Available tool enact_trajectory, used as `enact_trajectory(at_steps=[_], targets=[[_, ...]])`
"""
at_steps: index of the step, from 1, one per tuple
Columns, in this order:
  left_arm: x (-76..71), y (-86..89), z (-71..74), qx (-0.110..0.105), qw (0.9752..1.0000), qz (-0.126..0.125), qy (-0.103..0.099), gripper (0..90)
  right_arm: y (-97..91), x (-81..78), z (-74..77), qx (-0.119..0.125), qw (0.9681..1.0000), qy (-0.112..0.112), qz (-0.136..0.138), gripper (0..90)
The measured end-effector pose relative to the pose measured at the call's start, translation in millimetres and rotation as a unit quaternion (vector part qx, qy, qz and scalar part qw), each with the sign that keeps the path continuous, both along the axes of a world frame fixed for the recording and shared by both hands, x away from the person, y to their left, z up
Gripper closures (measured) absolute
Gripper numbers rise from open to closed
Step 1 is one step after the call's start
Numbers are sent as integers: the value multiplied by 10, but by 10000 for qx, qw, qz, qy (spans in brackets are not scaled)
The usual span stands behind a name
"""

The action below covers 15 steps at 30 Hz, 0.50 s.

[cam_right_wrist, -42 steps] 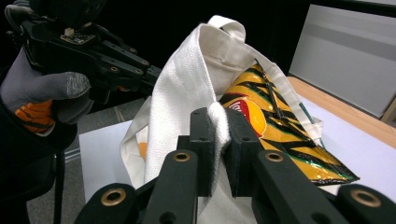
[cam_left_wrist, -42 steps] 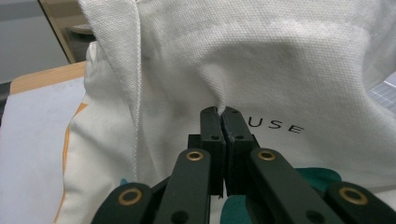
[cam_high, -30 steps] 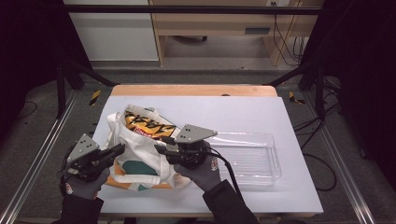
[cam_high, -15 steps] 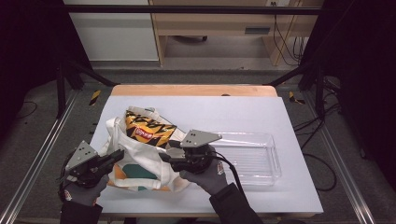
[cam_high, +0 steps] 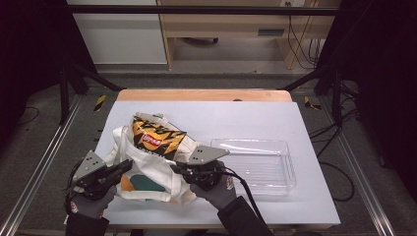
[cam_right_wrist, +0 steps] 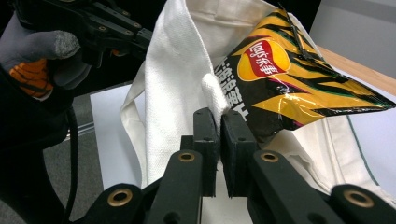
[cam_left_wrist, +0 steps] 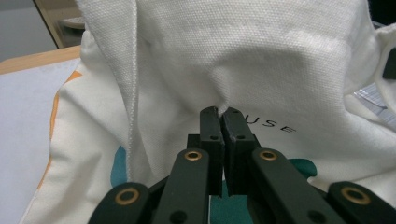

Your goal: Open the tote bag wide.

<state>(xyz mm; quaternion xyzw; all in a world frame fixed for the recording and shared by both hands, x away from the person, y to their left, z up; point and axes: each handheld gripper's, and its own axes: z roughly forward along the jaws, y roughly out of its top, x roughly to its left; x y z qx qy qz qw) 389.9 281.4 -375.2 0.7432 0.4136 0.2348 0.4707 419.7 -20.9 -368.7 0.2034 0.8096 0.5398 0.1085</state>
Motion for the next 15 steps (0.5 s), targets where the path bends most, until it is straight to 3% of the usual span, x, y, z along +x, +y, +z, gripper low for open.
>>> enact_trajectory(at_steps=[10, 15], targets=[[6, 66, 312, -329, 9987, 194, -349, 734, 4, -18, 1, 36, 10000, -30, -14, 854], [57, 89, 444, -452, 9976, 292, -431, 673, 29, -30, -2, 0, 10000, -45, 30, 854]])
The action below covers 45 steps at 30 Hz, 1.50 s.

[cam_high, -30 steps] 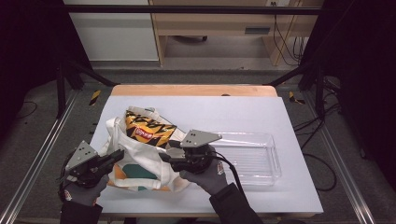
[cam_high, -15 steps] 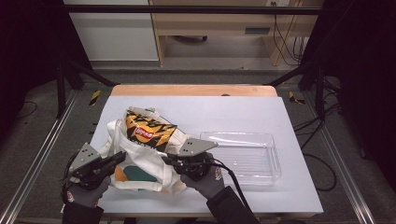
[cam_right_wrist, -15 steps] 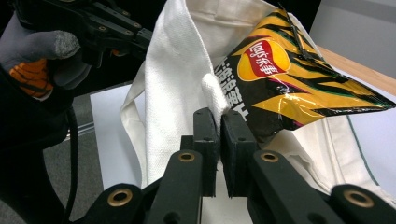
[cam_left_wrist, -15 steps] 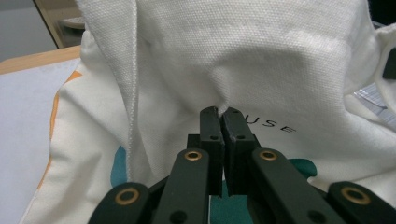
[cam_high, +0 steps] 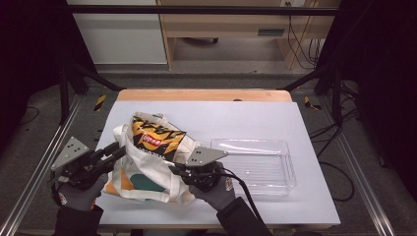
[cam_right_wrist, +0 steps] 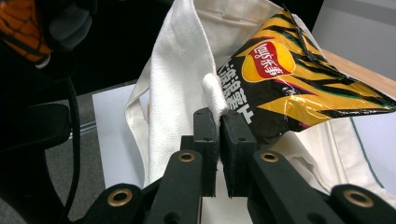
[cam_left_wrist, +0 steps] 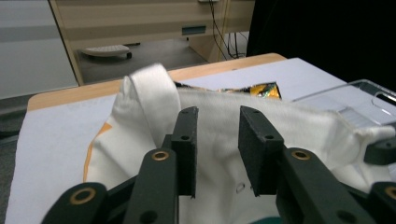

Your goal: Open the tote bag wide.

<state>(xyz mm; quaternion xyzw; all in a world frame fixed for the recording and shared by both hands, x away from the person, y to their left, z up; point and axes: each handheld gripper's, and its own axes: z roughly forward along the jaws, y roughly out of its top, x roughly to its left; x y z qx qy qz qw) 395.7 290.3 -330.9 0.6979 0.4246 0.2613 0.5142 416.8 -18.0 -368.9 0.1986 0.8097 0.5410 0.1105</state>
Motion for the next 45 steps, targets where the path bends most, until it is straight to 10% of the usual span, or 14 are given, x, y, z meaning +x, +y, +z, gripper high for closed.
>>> enact_trajectory(at_steps=[26, 45], targets=[[299, 13, -7, -92, 9981, 533, 282, 296, 90, -40, -23, -200, 9996, -72, 169, 854], [320, 64, -143, 36, 9963, 389, 768, 805, 159, -42, -60, -135, 9997, -97, 152, 768]])
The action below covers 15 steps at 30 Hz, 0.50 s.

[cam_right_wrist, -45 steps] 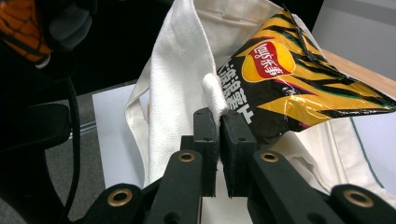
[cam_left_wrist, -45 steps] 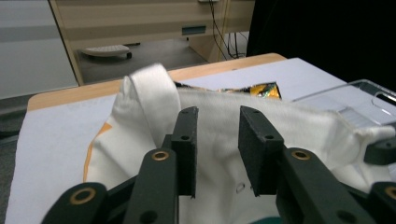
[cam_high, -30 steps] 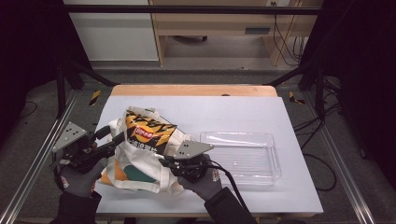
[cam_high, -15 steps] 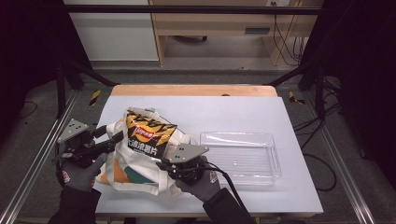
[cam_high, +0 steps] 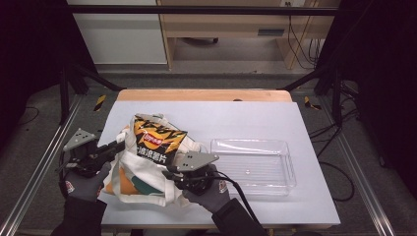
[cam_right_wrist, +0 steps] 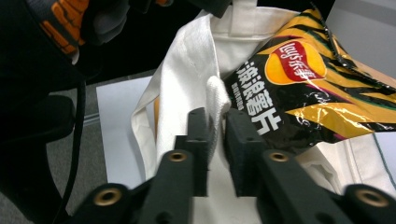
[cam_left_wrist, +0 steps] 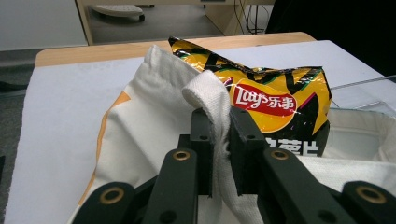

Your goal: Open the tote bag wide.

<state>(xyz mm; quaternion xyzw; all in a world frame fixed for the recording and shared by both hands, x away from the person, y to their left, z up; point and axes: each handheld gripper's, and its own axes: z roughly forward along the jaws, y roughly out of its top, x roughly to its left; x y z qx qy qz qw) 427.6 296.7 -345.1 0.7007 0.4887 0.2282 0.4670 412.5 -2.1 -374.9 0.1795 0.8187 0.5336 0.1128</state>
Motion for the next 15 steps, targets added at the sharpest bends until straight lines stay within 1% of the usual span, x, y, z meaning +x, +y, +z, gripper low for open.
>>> enact_trajectory(at_steps=[2, 5, 8, 10, 11, 12, 13, 15], targets=[[-15, 16, 4, -3, 10000, 13, -17, 815, -14, 9, 19, 75, 10000, 9, -53, 689], [-34, 50, 7, -7, 10000, 30, -39, 821, -86, 29, 73, 253, 9996, 24, -142, 636], [-62, 80, 4, -24, 10000, 18, -60, 824, -182, 54, 126, 472, 9986, 124, -228, 635], [-86, 87, -2, -9, 10000, 1, -77, 825, -246, 67, 163, 637, 9974, 129, -304, 673], [-98, 86, -4, -7, 10000, -2, -90, 826, -268, 71, 181, 679, 9970, 117, -355, 698], [-114, 93, -3, 43, 9999, -27, -110, 826, -280, 73, 196, 691, 9966, 76, -453, 731], [-123, 91, -3, 36, 9999, -30, -120, 826, -281, 82, 210, 667, 9960, 45, -591, 772], [-148, 93, -2, 44, 9999, -62, -155, 827, -265, 107, 216, 610, 9952, 5, -767, 830]])
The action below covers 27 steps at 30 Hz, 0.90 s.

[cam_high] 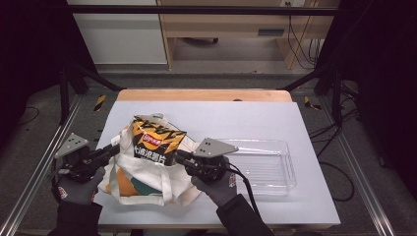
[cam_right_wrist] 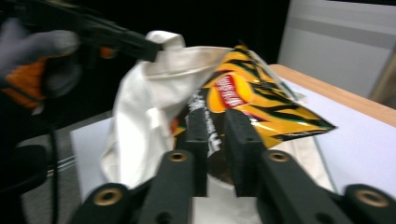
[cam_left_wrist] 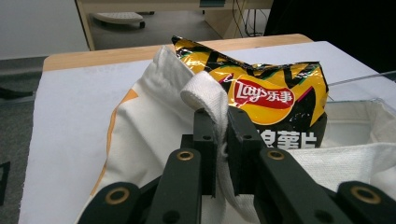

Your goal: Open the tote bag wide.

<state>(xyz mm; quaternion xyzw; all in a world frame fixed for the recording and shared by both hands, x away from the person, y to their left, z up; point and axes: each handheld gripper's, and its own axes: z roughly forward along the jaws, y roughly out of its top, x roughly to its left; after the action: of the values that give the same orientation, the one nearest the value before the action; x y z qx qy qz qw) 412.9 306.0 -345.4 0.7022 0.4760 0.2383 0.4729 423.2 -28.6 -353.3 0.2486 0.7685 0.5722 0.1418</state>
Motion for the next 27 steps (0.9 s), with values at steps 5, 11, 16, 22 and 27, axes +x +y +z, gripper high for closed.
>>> enact_trajectory(at_steps=[5, 11, 16, 22, 27], targets=[[-62, 26, -10, 12, 10000, -36, -43, 827, 145, 109, -91, -207, 9993, 254, -187, 897], [-149, 86, -66, 40, 9999, -81, -46, 828, 245, 93, -242, -569, 9974, 409, -169, 897], [-219, 83, -120, 115, 9999, -70, -81, 829, 193, 33, -305, -720, 9961, 488, -116, 899], [-288, 93, -248, 184, 9998, -76, -84, 831, 139, -8, -378, -756, 9953, 578, -153, 900], [-316, 101, -317, 198, 9997, -40, -136, 831, 169, -19, -476, -852, 9943, 608, -187, 900]])
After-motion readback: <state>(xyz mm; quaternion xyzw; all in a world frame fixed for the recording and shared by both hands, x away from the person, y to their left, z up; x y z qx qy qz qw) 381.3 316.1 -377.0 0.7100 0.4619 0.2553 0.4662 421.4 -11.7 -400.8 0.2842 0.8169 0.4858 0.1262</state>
